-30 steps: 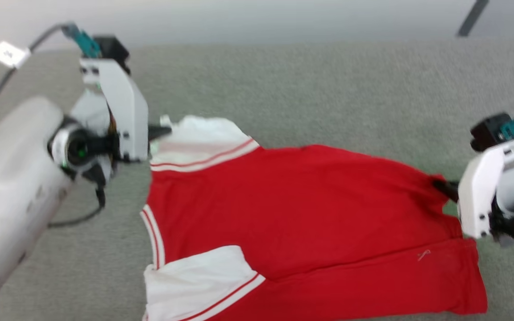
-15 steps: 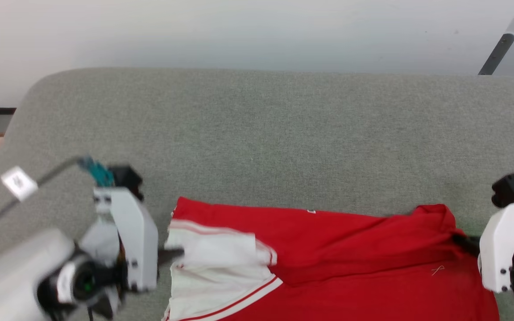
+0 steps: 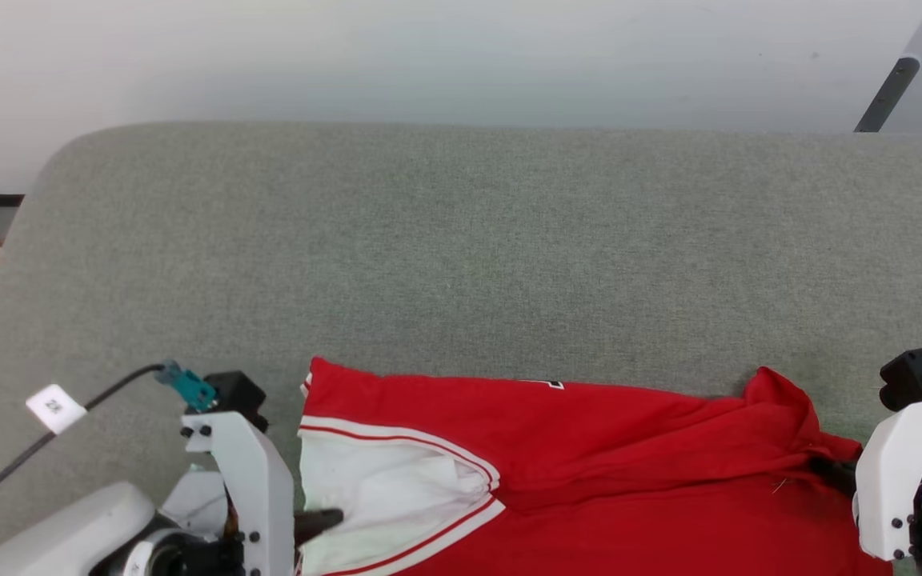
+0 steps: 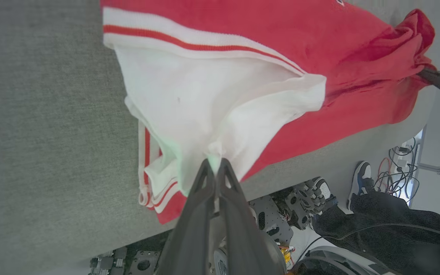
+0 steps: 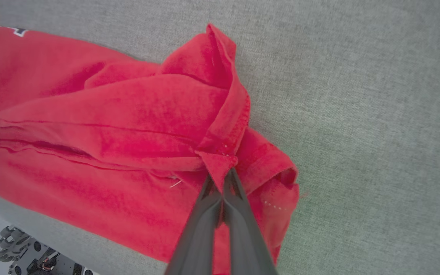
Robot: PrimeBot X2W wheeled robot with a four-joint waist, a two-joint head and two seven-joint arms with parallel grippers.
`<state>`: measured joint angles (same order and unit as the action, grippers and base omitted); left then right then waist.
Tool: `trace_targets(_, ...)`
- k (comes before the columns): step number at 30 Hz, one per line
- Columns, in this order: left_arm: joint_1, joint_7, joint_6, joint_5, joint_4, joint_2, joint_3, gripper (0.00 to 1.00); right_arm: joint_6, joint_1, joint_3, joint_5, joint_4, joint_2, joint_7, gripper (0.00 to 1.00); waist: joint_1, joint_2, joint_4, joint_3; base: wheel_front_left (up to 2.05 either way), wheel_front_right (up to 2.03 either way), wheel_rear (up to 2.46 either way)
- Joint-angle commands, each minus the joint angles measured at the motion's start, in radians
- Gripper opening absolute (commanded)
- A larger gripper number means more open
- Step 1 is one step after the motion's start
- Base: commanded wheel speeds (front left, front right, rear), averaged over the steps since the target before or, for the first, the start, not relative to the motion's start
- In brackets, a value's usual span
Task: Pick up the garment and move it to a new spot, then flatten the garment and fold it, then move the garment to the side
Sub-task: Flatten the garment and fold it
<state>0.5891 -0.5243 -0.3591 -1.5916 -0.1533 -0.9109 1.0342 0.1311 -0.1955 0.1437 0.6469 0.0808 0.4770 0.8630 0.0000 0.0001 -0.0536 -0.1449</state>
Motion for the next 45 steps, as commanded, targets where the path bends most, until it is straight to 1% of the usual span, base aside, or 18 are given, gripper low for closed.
trace_targets(1,-0.007,0.009,0.008,0.004,0.001,0.001,-0.007,0.78,-0.001,0.01,-0.007,-0.01,-0.006,-0.006,0.0,0.31,0.0,-0.0001,0.0,0.002,0.0,0.0,0.0)
trace_targets(2,-0.005,0.014,0.009,0.005,0.002,0.001,-0.01,1.0,-0.001,0.013,-0.01,-0.014,-0.009,-0.007,0.003,0.52,0.0,-0.0001,-0.001,0.005,0.0,0.0,0.0)
trace_targets(3,-0.004,0.018,0.011,0.005,0.001,0.0,-0.013,1.0,-0.001,0.018,-0.01,-0.018,-0.014,-0.009,0.008,0.95,0.0,-0.0001,-0.001,0.008,0.0,0.0,0.0)
trace_targets(4,-0.005,0.021,0.013,0.003,-0.001,-0.003,-0.017,1.0,-0.001,0.024,-0.011,-0.021,-0.018,-0.011,0.011,1.0,0.0,-0.0001,-0.001,0.012,0.0,0.0,0.0)
trace_targets(10,-0.025,0.049,0.008,-0.004,-0.03,-0.031,-0.036,1.0,-0.001,0.046,-0.033,-0.012,-0.055,-0.024,0.047,1.0,0.0,-0.0001,-0.003,0.045,0.0,0.0,0.0)
trace_targets(14,-0.054,0.132,0.008,0.01,-0.046,-0.058,-0.071,1.0,-0.001,0.078,-0.065,0.01,-0.104,-0.039,0.09,1.0,0.0,-0.0001,-0.006,0.076,0.0,0.0,0.0)
trace_targets(15,-0.054,0.132,0.008,0.01,-0.046,-0.058,-0.071,1.0,-0.001,0.078,-0.065,0.01,-0.104,-0.039,0.09,1.0,0.0,-0.0001,-0.006,0.076,0.0,0.0,0.0)
trace_targets(19,-0.094,0.263,0.03,0.042,-0.038,-0.065,-0.106,1.0,-0.001,0.113,-0.106,0.014,-0.141,-0.066,0.113,1.0,0.0,-0.0001,-0.012,0.093,0.0,0.0,0.0)
trace_targets(21,-0.112,0.345,0.051,0.081,-0.032,-0.068,-0.12,1.0,-0.001,0.127,-0.13,0.0,-0.15,-0.08,0.12,1.0,0.0,-0.0001,-0.015,0.099,0.0,0.0,0.0)
trace_targets(25,-0.18,0.526,0.091,0.118,0.007,-0.043,-0.152,1.0,-0.001,0.148,-0.179,-0.027,-0.152,-0.105,0.125,1.0,0.0,-0.0001,-0.029,0.111,0.0,0.0,0.0)
trace_targets(27,-0.207,0.614,0.111,0.161,0.028,-0.038,-0.158,1.0,-0.001,0.154,-0.204,-0.04,-0.145,-0.117,0.128,1.0,0.0,-0.0001,-0.039,0.116,0.0,0.0,0.0)
trace_targets(29,-0.242,0.696,0.131,0.177,0.053,-0.018,-0.167,1.0,-0.001,0.161,-0.228,-0.05,-0.135,-0.125,0.132,1.0,0.0,-0.0001,-0.05,0.12,0.0,0.0,0.0)
trace_targets(31,-0.269,0.752,0.144,0.203,0.081,-0.008,-0.183,1.0,-0.001,0.158,-0.25,-0.058,-0.123,-0.13,0.137,1.0,0.0,-0.0001,-0.062,0.121,0.0,0.0,0.0)
trace_targets(35,-0.337,0.788,0.167,0.253,0.134,0.039,-0.25,1.0,-0.001,0.143,-0.282,-0.074,-0.093,-0.135,0.147,1.0,0.0,-0.0001,-0.086,0.119,0.0,0.0,0.0)
trace_targets(37,-0.366,0.789,0.176,0.303,0.156,0.072,-0.322,1.0,-0.001,0.134,-0.295,-0.089,-0.078,-0.129,0.152,1.0,0.0,-0.0001,-0.101,0.116,0.0,0.0,0.0)
trace_targets(39,-0.417,0.788,0.19,0.351,0.172,0.121,-0.397,1.0,-0.001,0.127,-0.304,-0.097,-0.065,-0.126,0.16,1.0,0.0,-0.0001,-0.114,0.112,0.0,0.0,0.0)
trace_targets(43,-0.504,0.788,0.234,0.465,0.191,0.214,-0.543,1.0,-0.001,0.113,-0.328,-0.118,-0.041,-0.116,0.182,1.0,0.0,-0.0001,-0.139,0.102,0.0,0.0,0.0)
trace_targets(45,-0.549,0.788,0.26,0.5,0.203,0.262,-0.593,1.0,-0.001,0.106,-0.339,-0.126,-0.029,-0.118,0.198,1.0,0.0,-0.0001,-0.151,0.095,0.0,0.0,0.0)
